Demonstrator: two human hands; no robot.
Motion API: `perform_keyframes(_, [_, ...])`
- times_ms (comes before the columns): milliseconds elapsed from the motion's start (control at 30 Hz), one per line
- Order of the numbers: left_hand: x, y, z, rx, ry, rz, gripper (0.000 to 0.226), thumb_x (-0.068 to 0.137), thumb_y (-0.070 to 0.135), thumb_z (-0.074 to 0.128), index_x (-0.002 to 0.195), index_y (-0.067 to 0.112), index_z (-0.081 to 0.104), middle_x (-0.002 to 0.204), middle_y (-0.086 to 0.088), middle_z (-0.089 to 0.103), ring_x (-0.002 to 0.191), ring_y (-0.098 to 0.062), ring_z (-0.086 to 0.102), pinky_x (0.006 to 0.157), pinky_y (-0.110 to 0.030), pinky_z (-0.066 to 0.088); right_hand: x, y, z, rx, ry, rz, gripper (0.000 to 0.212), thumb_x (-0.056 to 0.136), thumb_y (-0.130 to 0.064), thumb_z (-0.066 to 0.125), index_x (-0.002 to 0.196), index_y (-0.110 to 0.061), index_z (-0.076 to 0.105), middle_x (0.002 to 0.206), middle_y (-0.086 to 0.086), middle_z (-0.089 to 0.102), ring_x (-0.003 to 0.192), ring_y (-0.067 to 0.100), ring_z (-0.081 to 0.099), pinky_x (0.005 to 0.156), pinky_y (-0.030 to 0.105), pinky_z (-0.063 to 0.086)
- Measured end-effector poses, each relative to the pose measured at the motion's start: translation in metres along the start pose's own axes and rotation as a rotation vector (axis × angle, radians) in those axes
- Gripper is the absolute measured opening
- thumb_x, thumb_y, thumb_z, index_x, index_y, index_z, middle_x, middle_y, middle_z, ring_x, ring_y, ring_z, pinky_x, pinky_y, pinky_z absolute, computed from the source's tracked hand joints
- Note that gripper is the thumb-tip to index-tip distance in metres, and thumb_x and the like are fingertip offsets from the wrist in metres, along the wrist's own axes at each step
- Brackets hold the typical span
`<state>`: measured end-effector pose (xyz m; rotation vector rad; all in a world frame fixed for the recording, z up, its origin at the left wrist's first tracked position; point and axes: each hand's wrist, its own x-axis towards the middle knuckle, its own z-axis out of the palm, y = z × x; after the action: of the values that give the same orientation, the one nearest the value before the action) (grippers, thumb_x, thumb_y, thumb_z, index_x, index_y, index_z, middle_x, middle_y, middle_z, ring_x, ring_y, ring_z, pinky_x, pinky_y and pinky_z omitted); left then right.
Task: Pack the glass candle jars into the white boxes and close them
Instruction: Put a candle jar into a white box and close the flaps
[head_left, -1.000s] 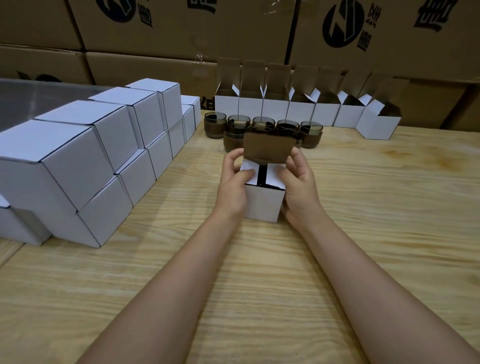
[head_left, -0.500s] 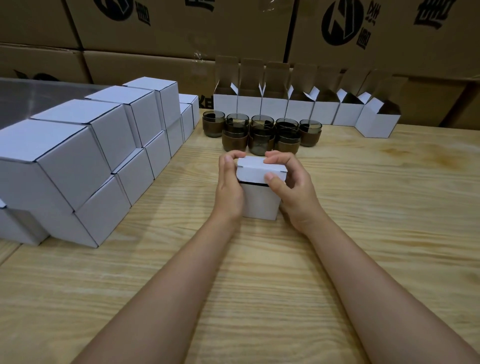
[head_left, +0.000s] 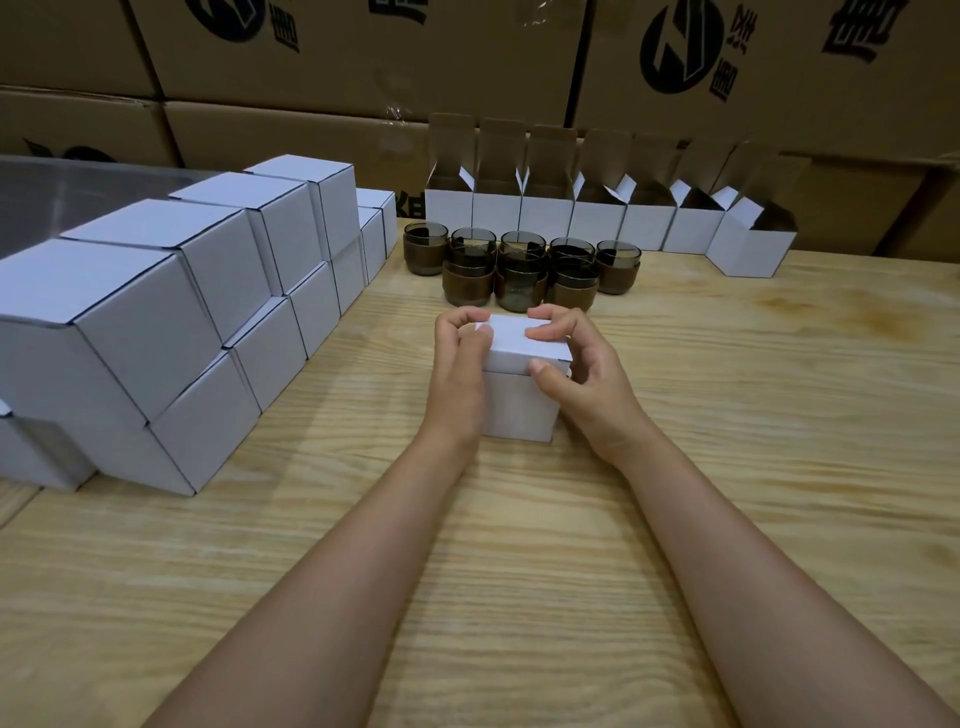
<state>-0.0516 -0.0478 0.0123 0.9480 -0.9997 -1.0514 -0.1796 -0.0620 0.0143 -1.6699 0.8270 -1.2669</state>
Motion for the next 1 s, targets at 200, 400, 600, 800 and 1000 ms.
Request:
perform_keyframes(200, [0.000, 0.002, -0.002, 0.013, 0.000, -0.019, 0.030, 0.068, 0.023, 0.044, 0.095, 0.029, 0.054, 0.096, 0.006, 0.055, 0.082, -0.011, 0.051, 0.068, -0.029, 0.042, 0.004, 0.003, -0.003, 0.151, 0.027, 0.115, 0.018, 0.071, -0.014, 0.049, 0.073, -0.021, 0.066, 0.122, -0.002, 0.051, 0.116, 0.018, 0.046, 0.091, 0.035, 0.035])
perform_keyframes(400, [-0.005, 0.003, -0.006, 0.078, 0.019, 0.133, 0.026, 0.075, 0.018, 0.046, 0.097, 0.029, 0.055, 0.111, -0.002, 0.056, 0.103, -0.014, 0.051, 0.083, -0.023, 0.041, 0.000, 0.004, -0.006, 0.163, -0.021, 0.136, 0.024, 0.076, -0.018, 0.050, 0.080, -0.030, 0.071, 0.128, -0.006, 0.049, 0.125, 0.020, 0.044, 0.093, 0.035, 0.038])
perform_keyframes(600, [0.001, -0.006, -0.010, 0.347, 0.204, 0.279, 0.020, 0.100, 0.018, 0.045, 0.086, 0.027, 0.057, 0.105, 0.001, 0.057, 0.091, 0.012, 0.046, 0.077, -0.003, 0.033, -0.001, 0.006, 0.000, -0.074, 0.058, 0.117, 0.020, 0.090, -0.033, 0.051, 0.105, -0.034, 0.064, 0.133, -0.007, 0.042, 0.133, 0.006, 0.033, 0.111, 0.031, 0.032])
perform_keyframes(800, [0.009, -0.006, -0.010, 0.139, 0.339, 0.143, 0.031, 0.099, 0.039, 0.031, 0.087, 0.030, 0.058, 0.092, 0.013, 0.063, 0.084, 0.005, 0.056, 0.068, -0.008, 0.040, -0.001, 0.007, 0.009, -0.235, 0.005, 0.050, 0.051, 0.078, -0.011, 0.076, 0.113, -0.043, 0.056, 0.134, -0.004, 0.041, 0.127, 0.005, 0.041, 0.096, 0.018, 0.044])
perform_keyframes(1000, [0.016, -0.008, -0.009, 0.116, 0.505, 0.066, 0.017, 0.103, 0.033, 0.032, 0.103, 0.027, 0.048, 0.100, 0.013, 0.057, 0.092, -0.007, 0.056, 0.074, -0.026, 0.045, 0.031, 0.002, 0.019, -0.210, 0.222, 0.038, 0.049, 0.072, -0.020, 0.081, 0.105, -0.046, 0.056, 0.129, -0.006, 0.050, 0.118, 0.009, 0.050, 0.087, 0.023, 0.052])
